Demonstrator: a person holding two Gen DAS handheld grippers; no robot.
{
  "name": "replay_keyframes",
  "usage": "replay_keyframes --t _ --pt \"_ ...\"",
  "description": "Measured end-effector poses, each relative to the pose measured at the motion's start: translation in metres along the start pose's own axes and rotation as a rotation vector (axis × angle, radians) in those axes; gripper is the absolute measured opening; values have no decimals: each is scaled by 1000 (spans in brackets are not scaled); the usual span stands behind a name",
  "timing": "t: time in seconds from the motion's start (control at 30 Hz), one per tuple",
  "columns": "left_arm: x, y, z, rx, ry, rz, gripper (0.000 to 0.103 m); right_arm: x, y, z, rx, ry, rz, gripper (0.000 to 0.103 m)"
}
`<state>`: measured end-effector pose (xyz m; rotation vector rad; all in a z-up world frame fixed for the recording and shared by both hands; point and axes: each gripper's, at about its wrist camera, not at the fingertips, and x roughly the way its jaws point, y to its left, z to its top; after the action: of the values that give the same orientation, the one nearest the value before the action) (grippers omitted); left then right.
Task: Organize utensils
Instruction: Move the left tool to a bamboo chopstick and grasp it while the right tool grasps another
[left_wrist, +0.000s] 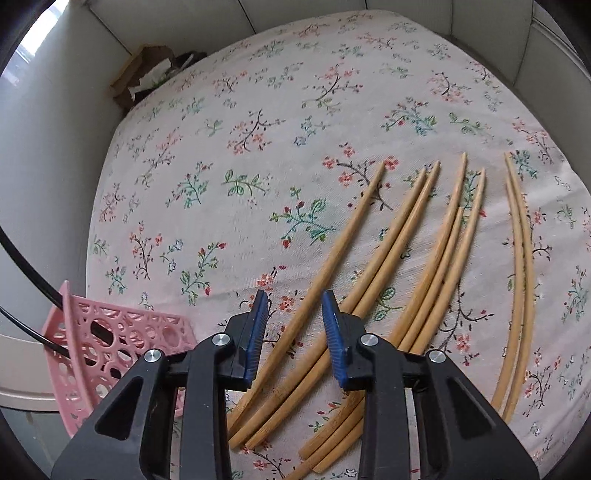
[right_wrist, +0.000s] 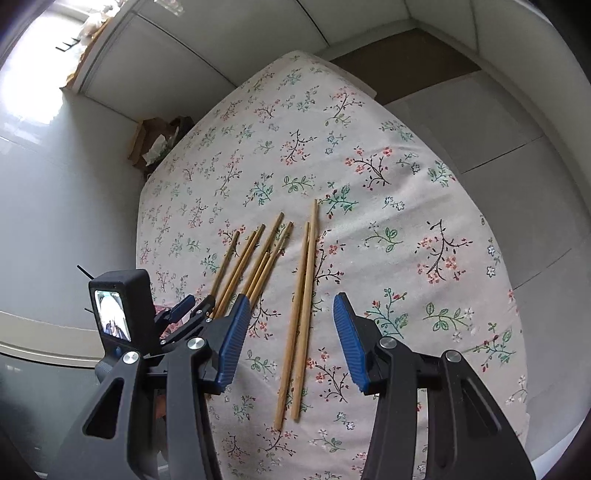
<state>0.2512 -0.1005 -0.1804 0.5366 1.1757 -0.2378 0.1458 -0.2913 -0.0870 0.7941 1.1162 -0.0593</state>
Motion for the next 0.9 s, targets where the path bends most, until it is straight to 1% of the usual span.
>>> replay_keyframes --t 0.03,0.1,0.13,0.23,0.37,0.5,0.57,0.63,0.73,0.9 --pt "2 0 -1 -4 2 -3 30 0 -1 0 2 2 0 48" --pt "4 3 1 -21 5 -23 24 0 -3 0 5 3 -1 48" --pt "5 6 2 -43 24 -69 15 -1 -4 1 6 4 -1 48" --pt "4 10 0 -84 63 -113 12 -1 -5 3 3 6 -9 48" --pt "0 14 -6 -192 119 -245 9 4 -7 4 -18 23 -37 48" --pt "-5 11 -12 -255 140 -330 6 15 -13 6 -23 59 -63 48" --pt "-11 8 -14 -270 125 -353 6 20 -13 6 -34 69 -70 48" --pt "-19 7 -14 -282 101 -374 6 26 -14 7 -48 84 -79 45" --pt "-28 8 -14 -271 72 -370 6 40 -16 8 -59 118 -93 34" --pt "-36 8 -17 -264 45 -354 6 64 -15 8 -77 169 -101 31"
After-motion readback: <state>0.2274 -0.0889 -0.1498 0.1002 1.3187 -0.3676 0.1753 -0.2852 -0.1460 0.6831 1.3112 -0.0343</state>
